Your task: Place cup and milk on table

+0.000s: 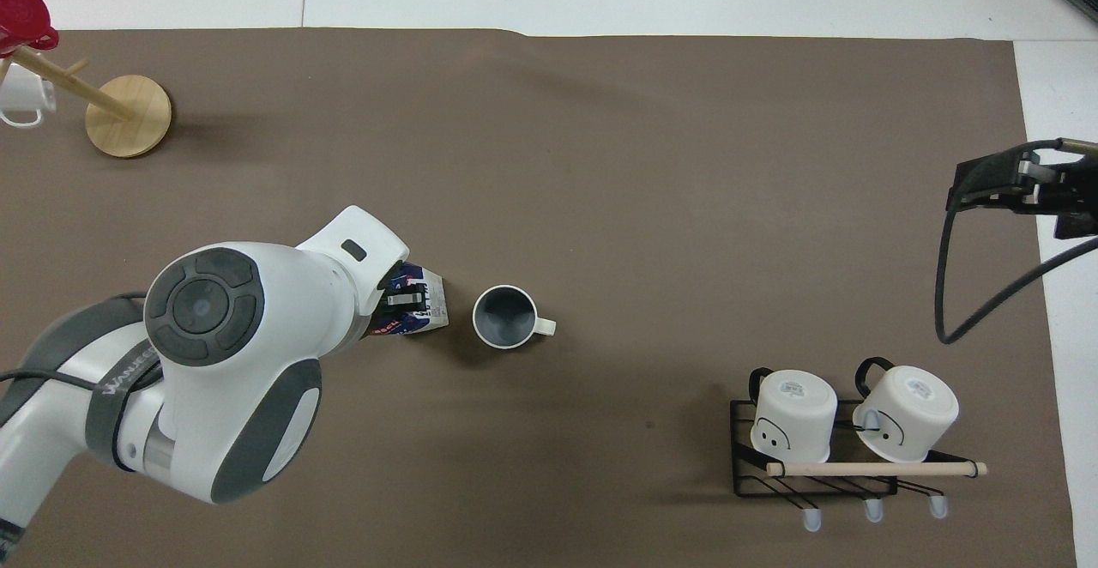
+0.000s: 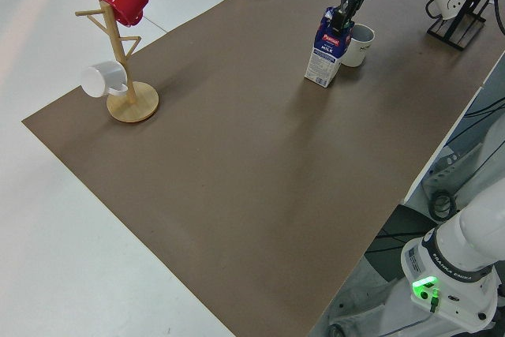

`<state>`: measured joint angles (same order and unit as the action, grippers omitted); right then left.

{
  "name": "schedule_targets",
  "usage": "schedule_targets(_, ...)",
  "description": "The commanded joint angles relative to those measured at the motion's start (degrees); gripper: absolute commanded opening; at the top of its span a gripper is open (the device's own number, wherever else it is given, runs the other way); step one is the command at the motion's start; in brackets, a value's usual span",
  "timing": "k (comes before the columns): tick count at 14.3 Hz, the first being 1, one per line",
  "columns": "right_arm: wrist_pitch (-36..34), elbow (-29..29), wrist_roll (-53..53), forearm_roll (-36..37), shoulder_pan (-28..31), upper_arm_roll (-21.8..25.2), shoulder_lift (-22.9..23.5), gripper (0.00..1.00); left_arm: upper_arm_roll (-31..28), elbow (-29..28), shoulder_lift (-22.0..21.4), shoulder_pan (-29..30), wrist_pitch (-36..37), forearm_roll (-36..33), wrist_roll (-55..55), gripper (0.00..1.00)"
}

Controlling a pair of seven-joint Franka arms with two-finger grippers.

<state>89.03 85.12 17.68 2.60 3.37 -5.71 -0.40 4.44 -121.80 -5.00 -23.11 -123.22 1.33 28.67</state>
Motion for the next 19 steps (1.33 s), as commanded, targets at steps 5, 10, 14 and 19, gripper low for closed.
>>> schedule_targets(5, -0.70, -0.40, -0.98, -1.37, 0.85, -0.27, -0.04, 1.00, -1.10, 3.30, -0.71, -2.29, 5.94, -0.28, 1.39, 1.00)
schedule_targets(10, -0.70, -0.40, -0.98, -1.37, 0.85, -0.27, -0.04, 1.00, -1.36, 13.41, -1.94, -1.67, 20.01, -0.36, 1.13, 1.00)
schedule_targets(14, -0.70, -0.40, -0.98, -1.37, 0.85, -0.27, -0.04, 1.00, -2.16, 15.45, -5.97, 2.18, 25.21, -0.28, -5.34, 1.00)
schedule_targets(19, -0.70, -0.40, -0.98, -1.37, 0.85, -0.27, -0.04, 1.00, -2.95, 19.14, -7.30, 9.74, 34.00, -0.10, -16.52, 1.00)
